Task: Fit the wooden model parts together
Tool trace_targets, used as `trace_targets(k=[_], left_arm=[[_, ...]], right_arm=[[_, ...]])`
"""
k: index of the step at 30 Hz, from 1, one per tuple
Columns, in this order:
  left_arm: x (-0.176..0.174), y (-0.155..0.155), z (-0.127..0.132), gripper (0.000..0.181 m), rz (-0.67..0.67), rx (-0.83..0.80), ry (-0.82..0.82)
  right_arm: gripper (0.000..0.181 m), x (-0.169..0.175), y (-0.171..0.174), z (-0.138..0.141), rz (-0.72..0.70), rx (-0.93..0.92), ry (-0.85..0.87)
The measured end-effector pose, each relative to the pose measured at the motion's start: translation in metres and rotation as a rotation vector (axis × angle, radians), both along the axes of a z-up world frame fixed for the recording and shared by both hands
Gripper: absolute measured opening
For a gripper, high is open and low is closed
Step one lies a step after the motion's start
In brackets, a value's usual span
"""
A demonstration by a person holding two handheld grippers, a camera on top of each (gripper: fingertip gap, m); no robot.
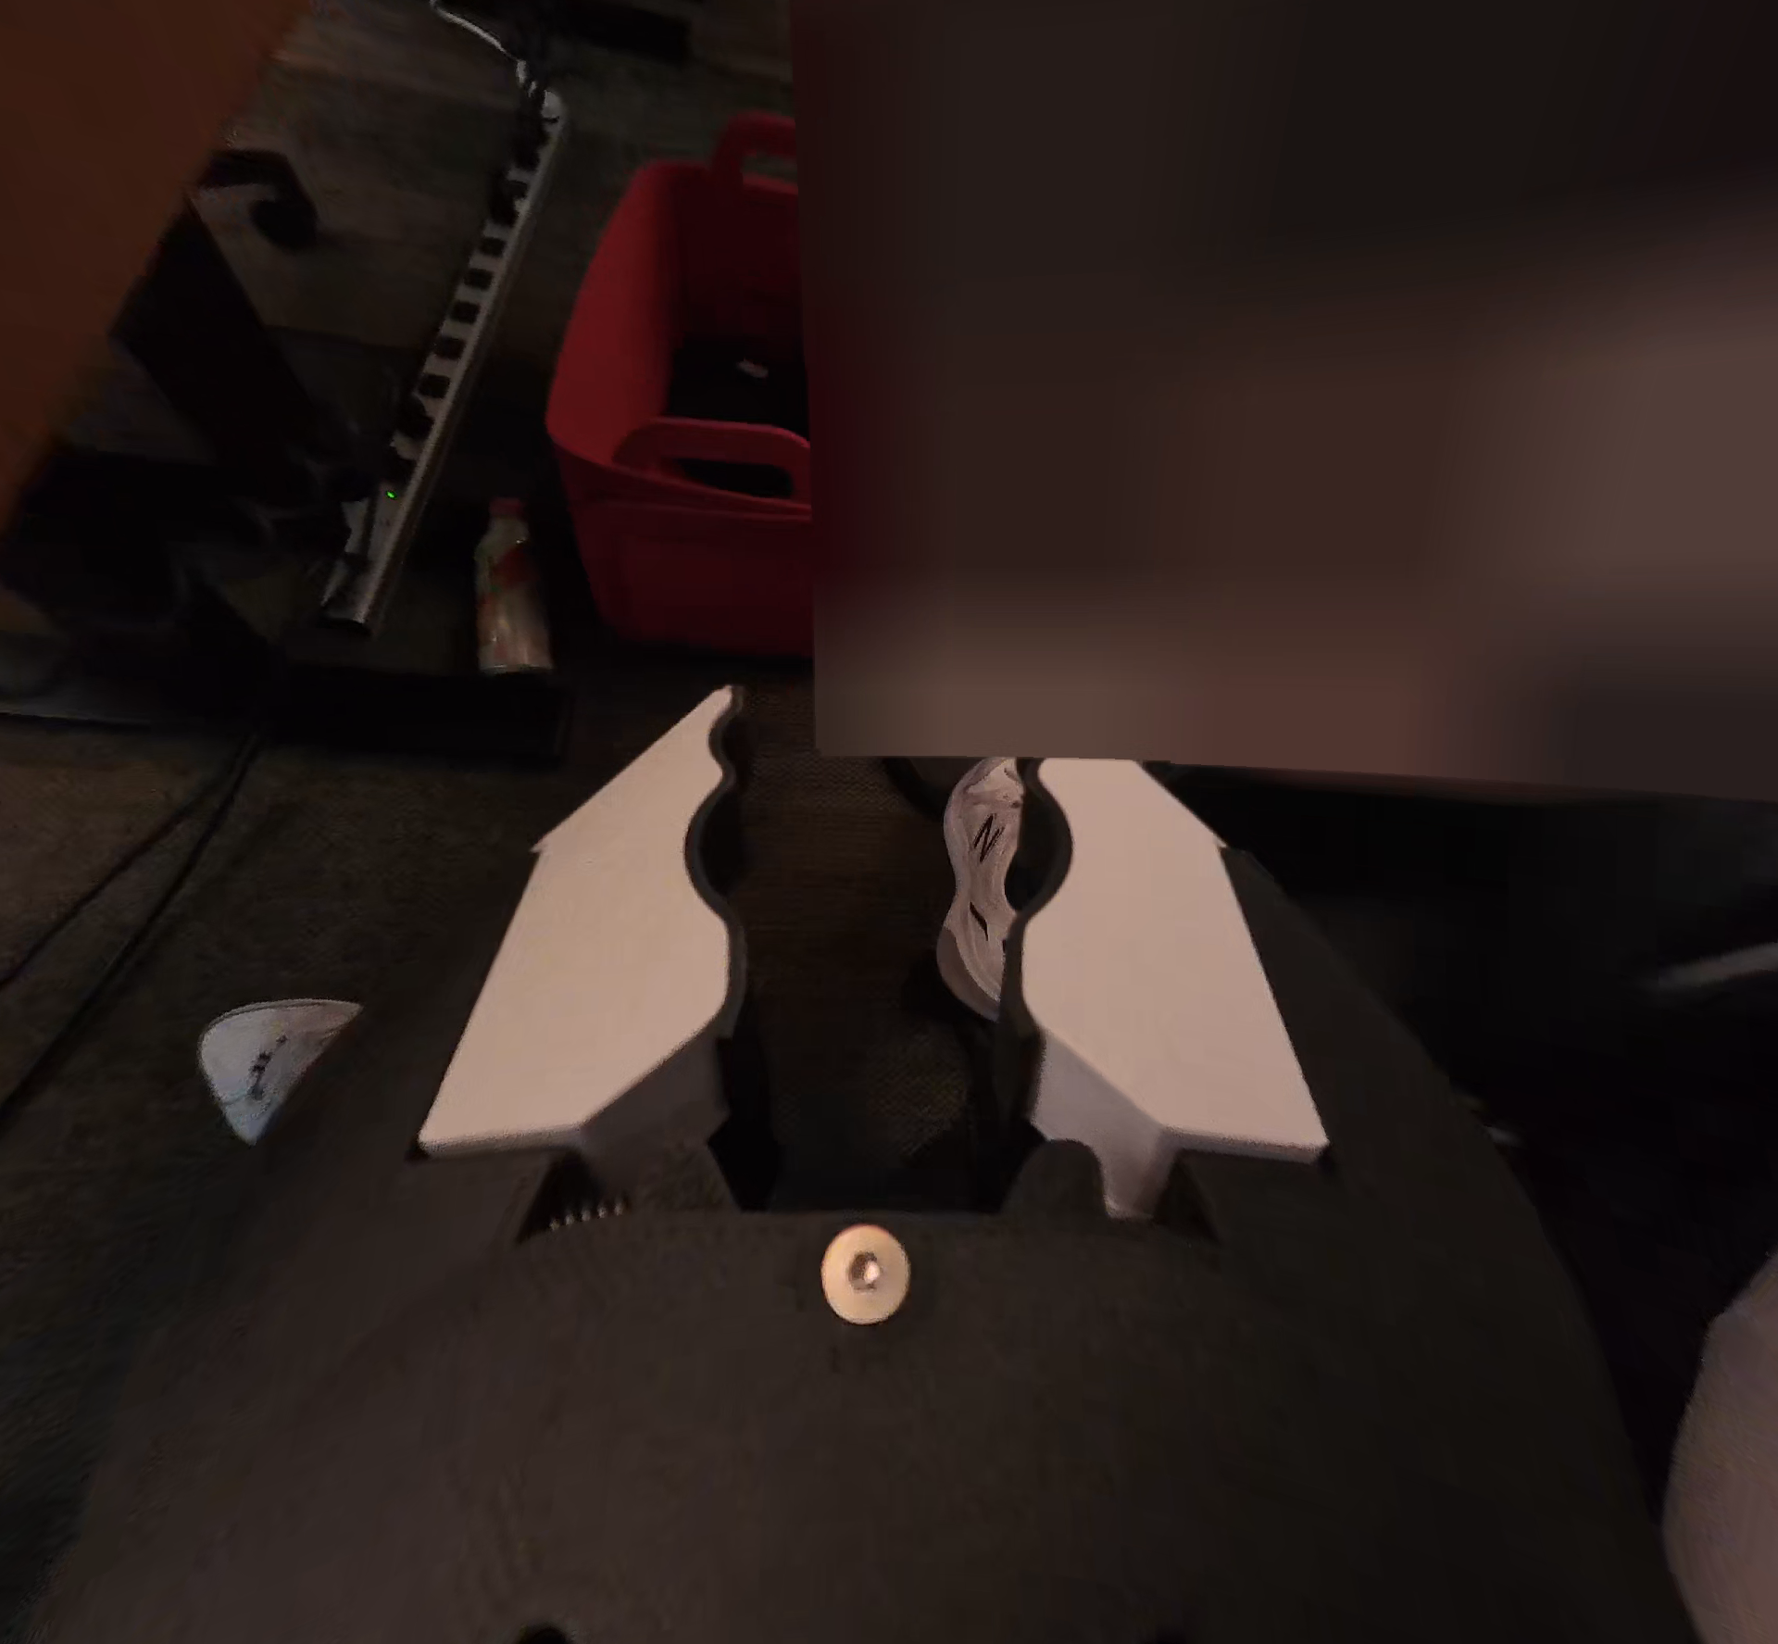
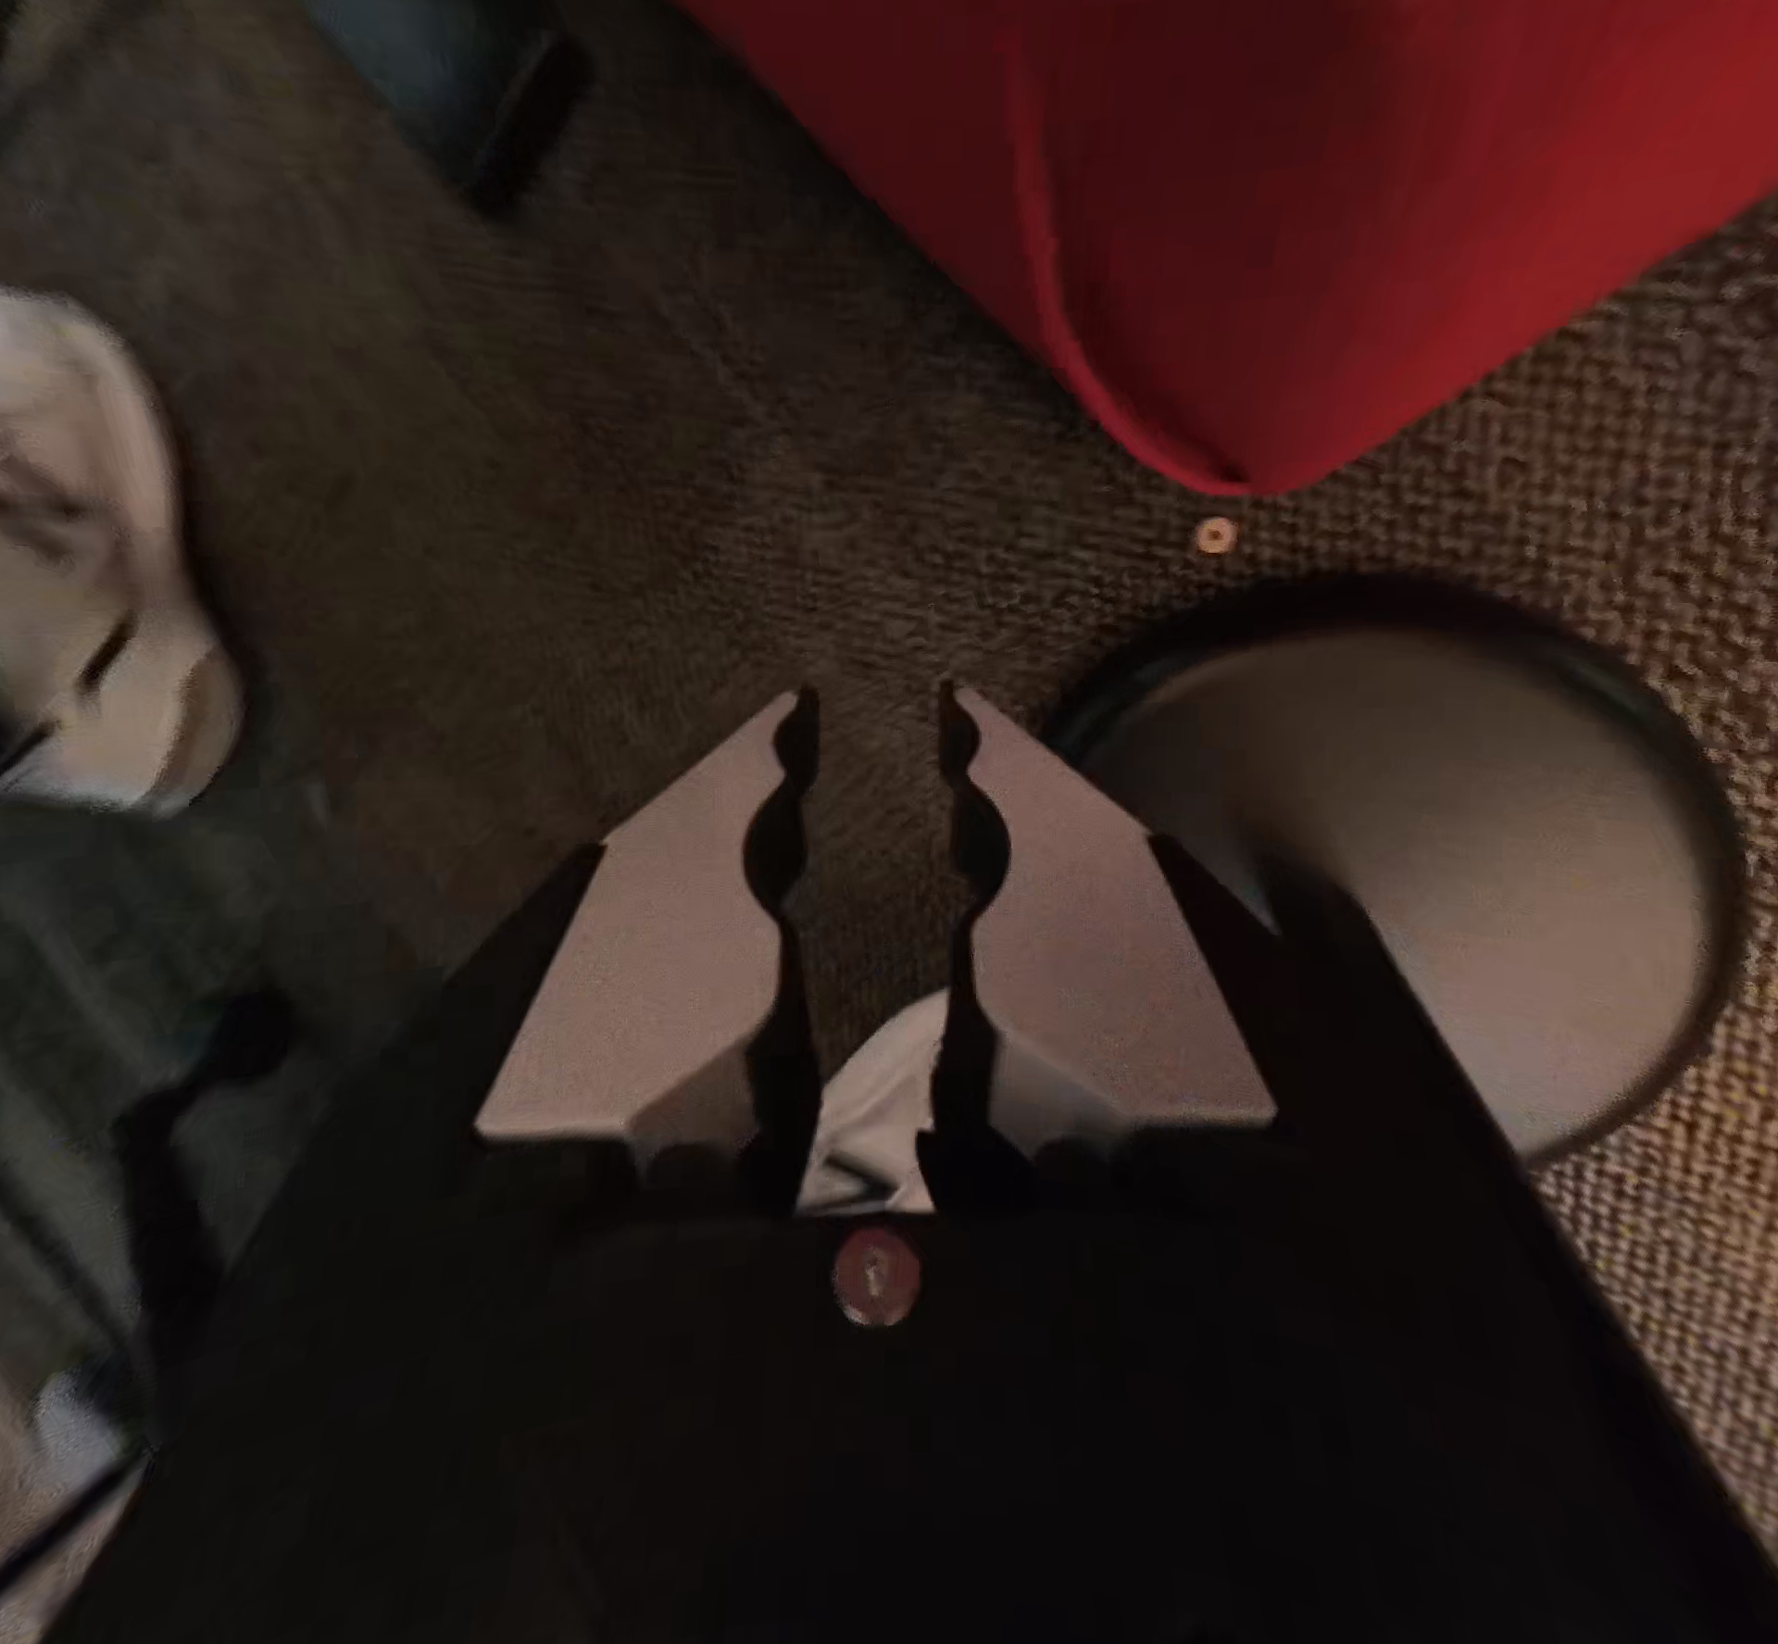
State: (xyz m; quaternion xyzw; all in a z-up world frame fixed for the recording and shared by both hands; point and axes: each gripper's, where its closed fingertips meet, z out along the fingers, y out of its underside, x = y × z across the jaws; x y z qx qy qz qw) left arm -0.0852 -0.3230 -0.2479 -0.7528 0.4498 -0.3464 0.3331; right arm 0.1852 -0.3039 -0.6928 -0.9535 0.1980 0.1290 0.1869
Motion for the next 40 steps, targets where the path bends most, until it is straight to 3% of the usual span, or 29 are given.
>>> trace_targets(k=[5,9,20,25,30,36,40], left_arm=[[0.015,0.014,-0.036,0.054,0.020,-0.093,0.031],[0.023,0.022,-0.058,0.053,0.011,-0.095,0.060],[0.033,0.036,-0.108,0.053,0.042,-0.242,0.124],[0.033,0.044,-0.118,0.053,0.052,-0.262,0.132],[0.036,0.044,-0.124,0.053,0.040,-0.274,0.135],[0.033,0.044,-0.124,0.051,0.042,-0.293,0.134],[0.034,0.043,-0.126,0.051,0.043,-0.326,0.123]], right_arm=[[0.018,0.038,0.008,-0.049,-0.215,0.061,-0.139],[0.021,0.053,0.010,-0.082,-0.218,0.073,-0.238],[0.026,0.074,0.010,-0.149,-0.240,0.067,-0.265],[0.020,0.084,0.014,-0.151,-0.195,0.047,-0.359],[0.031,0.076,0.007,-0.152,-0.185,0.019,-0.349],[0.028,0.064,0.000,-0.156,0.018,-0.031,-0.455],[0.028,0.066,-0.006,-0.151,0.203,-0.093,-0.651]])
